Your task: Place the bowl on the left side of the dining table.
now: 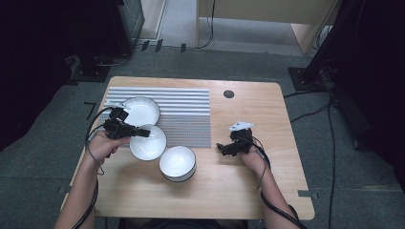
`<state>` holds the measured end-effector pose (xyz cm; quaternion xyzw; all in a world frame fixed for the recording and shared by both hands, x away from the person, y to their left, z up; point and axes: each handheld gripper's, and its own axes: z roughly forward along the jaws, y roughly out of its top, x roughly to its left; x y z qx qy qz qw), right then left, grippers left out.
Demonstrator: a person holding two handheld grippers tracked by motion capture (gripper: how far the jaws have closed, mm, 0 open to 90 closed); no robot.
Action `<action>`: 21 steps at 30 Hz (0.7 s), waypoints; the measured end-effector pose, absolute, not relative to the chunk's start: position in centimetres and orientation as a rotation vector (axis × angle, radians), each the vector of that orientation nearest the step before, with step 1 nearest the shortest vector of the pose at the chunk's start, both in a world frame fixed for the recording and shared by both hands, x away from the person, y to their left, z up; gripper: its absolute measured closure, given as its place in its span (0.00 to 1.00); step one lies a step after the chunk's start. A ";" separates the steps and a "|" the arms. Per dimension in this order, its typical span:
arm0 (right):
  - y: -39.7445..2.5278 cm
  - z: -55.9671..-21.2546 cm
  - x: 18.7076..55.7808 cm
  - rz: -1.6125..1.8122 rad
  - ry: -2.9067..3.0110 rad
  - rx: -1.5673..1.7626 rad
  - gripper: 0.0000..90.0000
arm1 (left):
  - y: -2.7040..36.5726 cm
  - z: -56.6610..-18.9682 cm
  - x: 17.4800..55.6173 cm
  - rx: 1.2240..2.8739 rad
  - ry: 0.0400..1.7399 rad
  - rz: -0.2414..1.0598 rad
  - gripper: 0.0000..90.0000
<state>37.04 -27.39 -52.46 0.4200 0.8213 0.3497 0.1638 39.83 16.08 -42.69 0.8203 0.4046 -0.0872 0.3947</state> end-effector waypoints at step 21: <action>-27.4 -52.5 37.0 0.997 2.341 1.198 0.00 | 17.0 -44.3 40.9 2.090 1.079 -0.224 0.82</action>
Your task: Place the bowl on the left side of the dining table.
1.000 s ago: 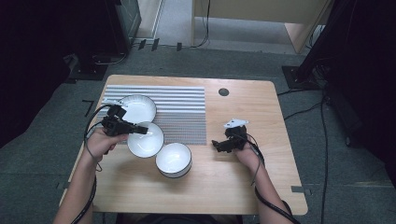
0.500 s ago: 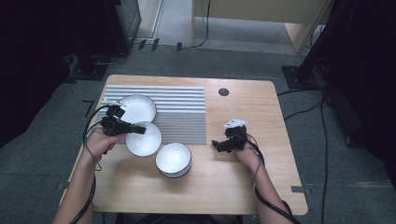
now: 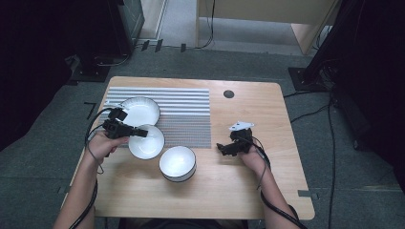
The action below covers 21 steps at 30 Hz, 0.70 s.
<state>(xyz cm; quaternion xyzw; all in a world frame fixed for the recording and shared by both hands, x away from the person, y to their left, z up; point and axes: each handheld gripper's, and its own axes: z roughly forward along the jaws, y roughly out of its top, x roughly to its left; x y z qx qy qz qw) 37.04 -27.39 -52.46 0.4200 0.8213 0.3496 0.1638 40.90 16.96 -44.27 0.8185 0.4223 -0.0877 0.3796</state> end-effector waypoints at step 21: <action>-27.4 -52.5 37.0 0.997 2.341 1.197 0.00 | 17.6 -45.7 42.3 2.091 1.122 -0.215 0.82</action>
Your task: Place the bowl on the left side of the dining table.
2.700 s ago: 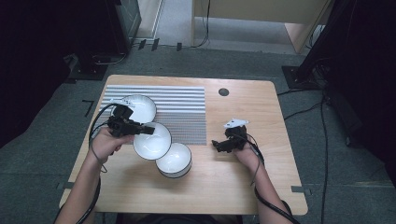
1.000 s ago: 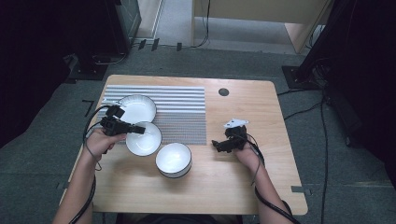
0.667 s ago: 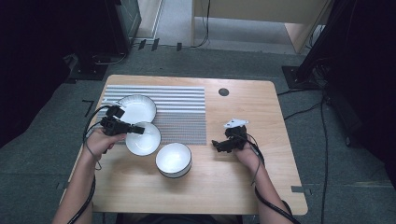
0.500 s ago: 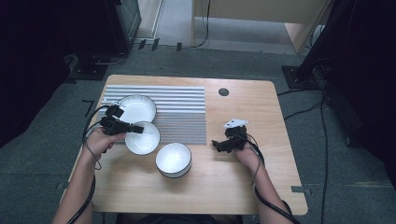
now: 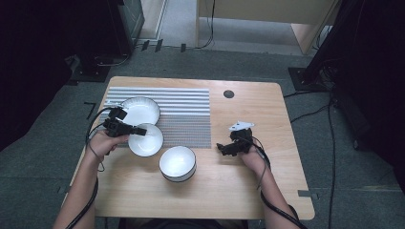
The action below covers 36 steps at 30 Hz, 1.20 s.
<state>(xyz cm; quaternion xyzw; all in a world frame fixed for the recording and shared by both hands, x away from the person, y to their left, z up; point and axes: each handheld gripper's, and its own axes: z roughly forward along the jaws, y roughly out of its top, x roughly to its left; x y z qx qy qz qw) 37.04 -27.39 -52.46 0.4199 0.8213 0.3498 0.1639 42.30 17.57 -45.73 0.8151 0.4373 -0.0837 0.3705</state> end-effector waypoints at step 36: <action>-27.4 -52.5 37.0 0.998 2.342 1.195 0.00 | 19.1 -45.6 44.3 2.035 1.163 -0.202 0.81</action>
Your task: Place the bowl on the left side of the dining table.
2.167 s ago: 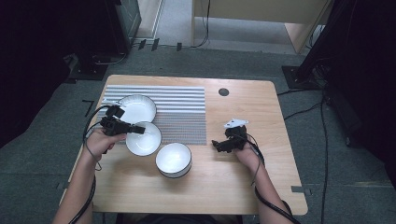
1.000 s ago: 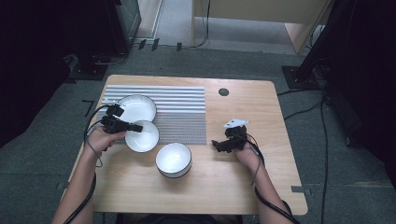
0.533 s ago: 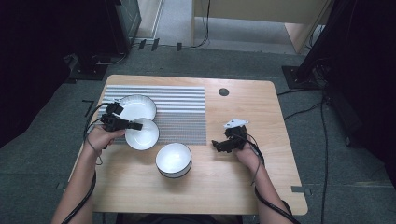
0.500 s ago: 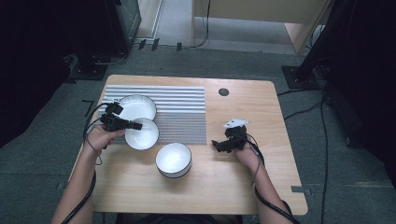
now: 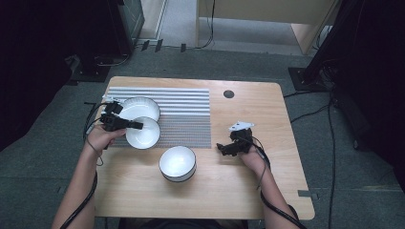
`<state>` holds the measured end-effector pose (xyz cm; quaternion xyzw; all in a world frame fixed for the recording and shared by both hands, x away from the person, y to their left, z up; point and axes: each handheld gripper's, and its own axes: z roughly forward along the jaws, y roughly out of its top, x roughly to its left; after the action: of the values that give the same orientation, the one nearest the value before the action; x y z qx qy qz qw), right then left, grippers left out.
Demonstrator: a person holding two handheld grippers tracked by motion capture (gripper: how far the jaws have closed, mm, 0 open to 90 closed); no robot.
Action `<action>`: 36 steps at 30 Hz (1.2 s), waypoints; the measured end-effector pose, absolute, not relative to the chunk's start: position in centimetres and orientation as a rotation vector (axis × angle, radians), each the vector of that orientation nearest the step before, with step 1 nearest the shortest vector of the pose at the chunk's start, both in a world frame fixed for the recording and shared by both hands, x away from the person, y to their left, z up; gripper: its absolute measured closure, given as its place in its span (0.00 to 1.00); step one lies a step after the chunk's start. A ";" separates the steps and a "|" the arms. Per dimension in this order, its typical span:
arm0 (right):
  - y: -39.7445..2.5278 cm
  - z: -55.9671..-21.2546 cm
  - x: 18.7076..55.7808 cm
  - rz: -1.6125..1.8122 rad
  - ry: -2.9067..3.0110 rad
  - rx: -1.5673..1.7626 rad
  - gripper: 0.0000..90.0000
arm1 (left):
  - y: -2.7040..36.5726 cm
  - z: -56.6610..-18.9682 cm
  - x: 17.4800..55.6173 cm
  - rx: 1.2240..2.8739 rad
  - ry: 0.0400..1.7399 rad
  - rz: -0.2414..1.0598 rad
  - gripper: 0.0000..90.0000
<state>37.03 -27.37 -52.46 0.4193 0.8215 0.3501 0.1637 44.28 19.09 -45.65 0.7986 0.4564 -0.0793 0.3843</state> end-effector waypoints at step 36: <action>-27.4 -52.5 36.9 1.000 2.343 1.192 0.00 | 20.1 -45.4 47.2 1.985 1.229 -0.209 0.82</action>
<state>36.94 -27.38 -52.47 0.4179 0.8219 0.3509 0.1637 47.16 20.14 -45.43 0.7803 0.4832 -0.0821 0.3884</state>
